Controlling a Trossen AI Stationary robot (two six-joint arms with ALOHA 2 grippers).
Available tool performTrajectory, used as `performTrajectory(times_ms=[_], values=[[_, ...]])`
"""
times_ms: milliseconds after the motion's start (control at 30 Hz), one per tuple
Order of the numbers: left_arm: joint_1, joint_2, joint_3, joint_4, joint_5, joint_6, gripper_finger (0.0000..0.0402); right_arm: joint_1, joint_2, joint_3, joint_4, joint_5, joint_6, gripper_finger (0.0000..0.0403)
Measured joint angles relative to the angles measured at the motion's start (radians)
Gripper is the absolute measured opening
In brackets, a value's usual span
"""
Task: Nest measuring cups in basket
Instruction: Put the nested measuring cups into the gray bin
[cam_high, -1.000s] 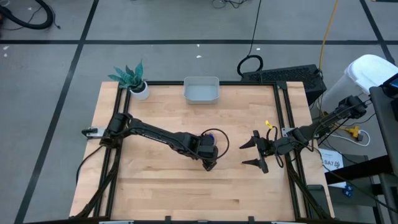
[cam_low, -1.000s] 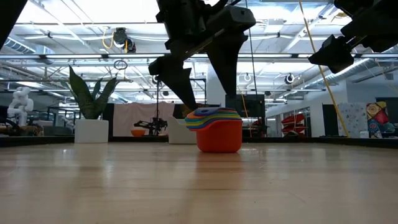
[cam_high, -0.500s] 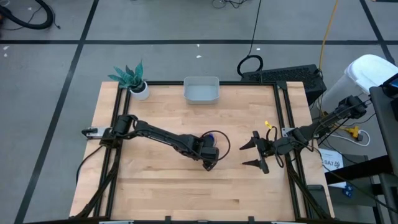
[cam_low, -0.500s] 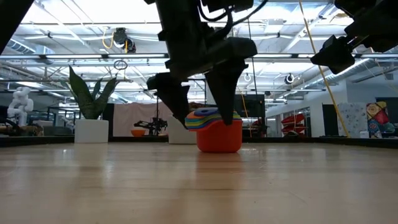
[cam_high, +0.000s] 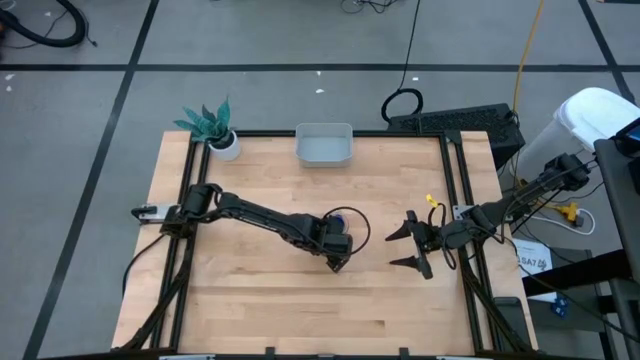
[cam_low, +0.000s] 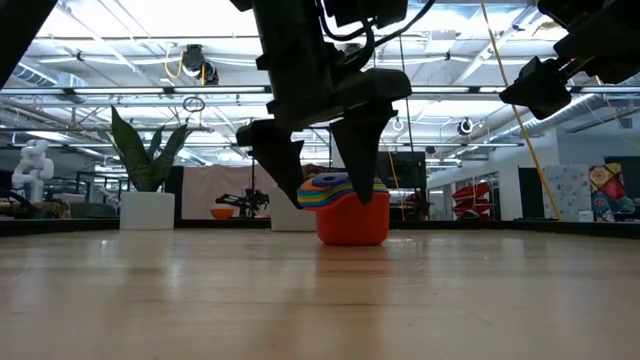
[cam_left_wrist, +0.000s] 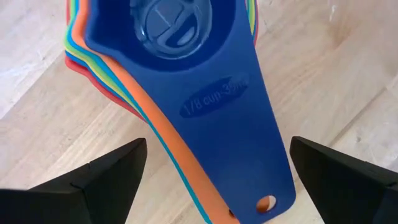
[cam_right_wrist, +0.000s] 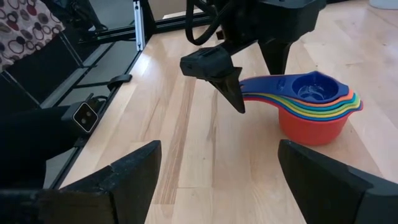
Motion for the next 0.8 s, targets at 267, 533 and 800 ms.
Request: performTrajectory(times_ms=[267, 533, 800], values=[[0.003, 0.0, 0.0, 0.0, 0.003, -0.012, 0.0397, 0.0, 0.0, 0.0, 0.0, 0.0, 0.0, 0.0313], [0.003, 0.0, 0.0, -0.003, 0.003, -0.043, 0.0388, 0.0, 0.0, 0.0, 0.0, 0.0, 0.0, 0.0313], [0.003, 0.0, 0.0, -0.003, -0.005, -0.072, 0.0262, 0.0, 0.0, 0.0, 0.0, 0.001, 0.0, 0.0313]])
